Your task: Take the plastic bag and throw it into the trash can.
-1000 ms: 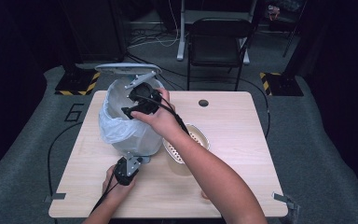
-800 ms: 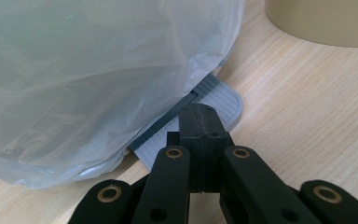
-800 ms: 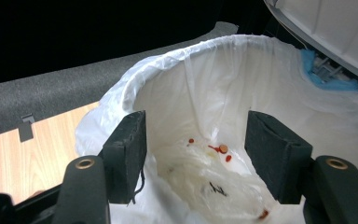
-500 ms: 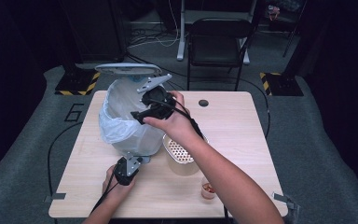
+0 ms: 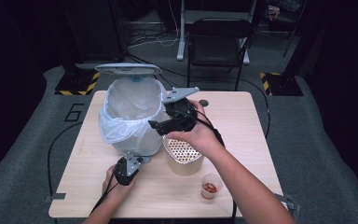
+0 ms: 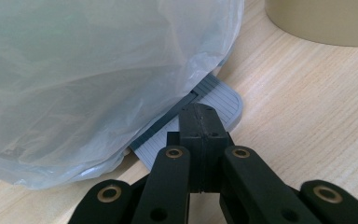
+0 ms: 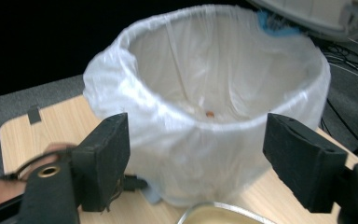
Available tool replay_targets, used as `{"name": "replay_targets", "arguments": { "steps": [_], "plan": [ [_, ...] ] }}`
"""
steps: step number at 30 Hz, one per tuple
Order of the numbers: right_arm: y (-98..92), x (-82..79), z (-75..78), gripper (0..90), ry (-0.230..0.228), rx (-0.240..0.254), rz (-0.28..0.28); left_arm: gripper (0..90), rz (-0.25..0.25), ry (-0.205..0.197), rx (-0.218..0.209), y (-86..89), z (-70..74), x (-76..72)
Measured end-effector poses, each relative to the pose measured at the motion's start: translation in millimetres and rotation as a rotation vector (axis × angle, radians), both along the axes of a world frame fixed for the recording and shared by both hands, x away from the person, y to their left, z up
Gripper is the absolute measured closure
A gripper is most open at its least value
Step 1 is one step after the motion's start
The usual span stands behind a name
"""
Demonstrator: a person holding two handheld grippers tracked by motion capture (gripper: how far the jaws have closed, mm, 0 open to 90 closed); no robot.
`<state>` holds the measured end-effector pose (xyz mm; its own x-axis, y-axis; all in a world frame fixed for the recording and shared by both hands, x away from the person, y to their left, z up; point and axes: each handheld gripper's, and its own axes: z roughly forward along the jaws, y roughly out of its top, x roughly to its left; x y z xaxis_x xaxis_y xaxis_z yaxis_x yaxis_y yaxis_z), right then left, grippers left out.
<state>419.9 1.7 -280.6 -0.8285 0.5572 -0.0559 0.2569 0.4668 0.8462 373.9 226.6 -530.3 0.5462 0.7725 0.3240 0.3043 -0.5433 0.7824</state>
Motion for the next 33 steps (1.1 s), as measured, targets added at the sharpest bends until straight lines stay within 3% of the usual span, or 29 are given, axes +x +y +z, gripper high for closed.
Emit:
{"name": "replay_targets", "arguments": {
  "steps": [3, 7, 11, 33],
  "plan": [
    [-12.2, -4.1, -6.8, 30.8, 0.006, 0.007, 0.011, 90.0, 0.001, 0.0, -0.002, -0.2, -0.2, 0.0],
    [-27.9, -10.2, -17.8, 32.5, -0.003, 0.02, 0.014, 90.0, -0.001, 0.009, -0.011, -0.4, -0.4, -0.2],
    [-42.7, -21.5, -30.7, 33.8, 0.02, 0.009, 0.013, 90.0, -0.003, 0.012, -0.005, 0.0, -0.1, -0.2],
    [-114.9, -81.5, -123.6, 16.7, 0.07, -0.031, -0.064, 90.0, -0.004, 0.011, 0.001, -0.4, -0.2, -0.6]
  ]
}}
